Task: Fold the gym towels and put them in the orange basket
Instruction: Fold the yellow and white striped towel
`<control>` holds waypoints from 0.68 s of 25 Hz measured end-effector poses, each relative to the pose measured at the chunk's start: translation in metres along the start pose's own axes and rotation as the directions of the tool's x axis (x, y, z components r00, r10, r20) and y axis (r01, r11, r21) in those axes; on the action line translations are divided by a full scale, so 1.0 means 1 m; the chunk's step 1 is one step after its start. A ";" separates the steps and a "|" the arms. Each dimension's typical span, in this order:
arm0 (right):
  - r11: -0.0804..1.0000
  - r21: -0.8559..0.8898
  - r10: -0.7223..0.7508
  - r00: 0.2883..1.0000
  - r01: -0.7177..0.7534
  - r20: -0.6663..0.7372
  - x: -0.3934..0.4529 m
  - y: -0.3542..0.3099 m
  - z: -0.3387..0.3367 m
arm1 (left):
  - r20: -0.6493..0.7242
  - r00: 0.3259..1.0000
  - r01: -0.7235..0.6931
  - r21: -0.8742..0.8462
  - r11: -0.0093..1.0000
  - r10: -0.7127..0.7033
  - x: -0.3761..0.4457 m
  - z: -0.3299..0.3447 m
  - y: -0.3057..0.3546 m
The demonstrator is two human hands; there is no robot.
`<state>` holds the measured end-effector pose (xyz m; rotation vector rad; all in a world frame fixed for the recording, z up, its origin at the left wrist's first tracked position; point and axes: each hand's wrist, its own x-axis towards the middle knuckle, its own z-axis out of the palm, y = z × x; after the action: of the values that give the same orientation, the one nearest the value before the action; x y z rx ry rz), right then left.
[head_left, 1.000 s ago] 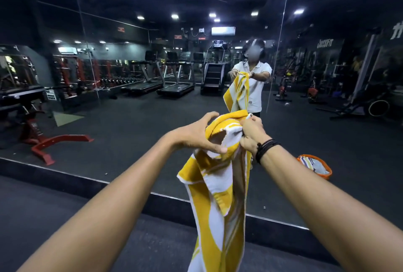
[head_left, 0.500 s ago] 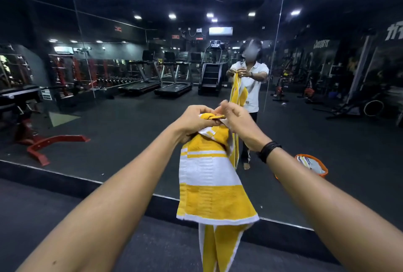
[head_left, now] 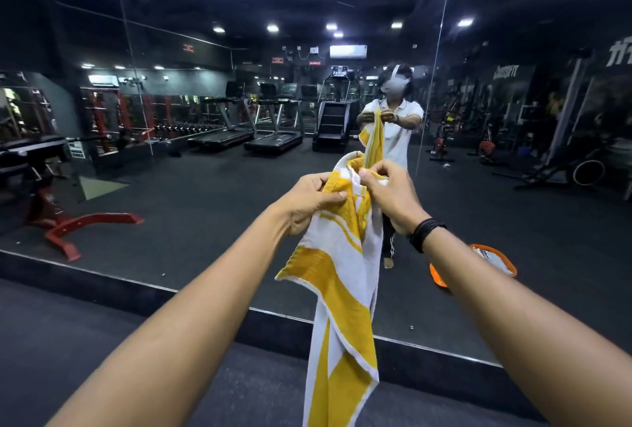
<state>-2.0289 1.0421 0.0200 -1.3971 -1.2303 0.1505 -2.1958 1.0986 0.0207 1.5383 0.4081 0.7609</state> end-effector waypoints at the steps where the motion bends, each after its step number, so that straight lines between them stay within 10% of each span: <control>1: 0.999 0.024 -0.027 0.999 0.026 0.027 0.000 -0.001 0.000 | -0.043 0.999 -0.011 0.020 1.000 0.011 0.001 0.001 -0.001; 6: 0.965 0.207 0.085 0.941 -0.159 0.327 0.000 -0.001 -0.004 | 0.003 1.000 -0.001 0.096 0.995 0.001 -0.003 0.006 0.003; 14: 0.987 0.031 0.160 0.985 -0.158 -0.069 0.002 -0.002 -0.020 | -0.123 0.981 0.196 0.573 0.796 -0.153 -0.029 -0.041 -0.034; 17: 0.978 -0.094 0.167 0.970 -0.185 -0.175 -0.001 -0.002 -0.025 | -0.251 0.938 0.321 0.367 0.873 -0.239 -0.032 -0.042 -0.034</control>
<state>-2.0128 1.0250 0.0281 -1.5822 -0.9889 0.0879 -2.2409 1.1123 -0.0212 1.7371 0.9693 0.6238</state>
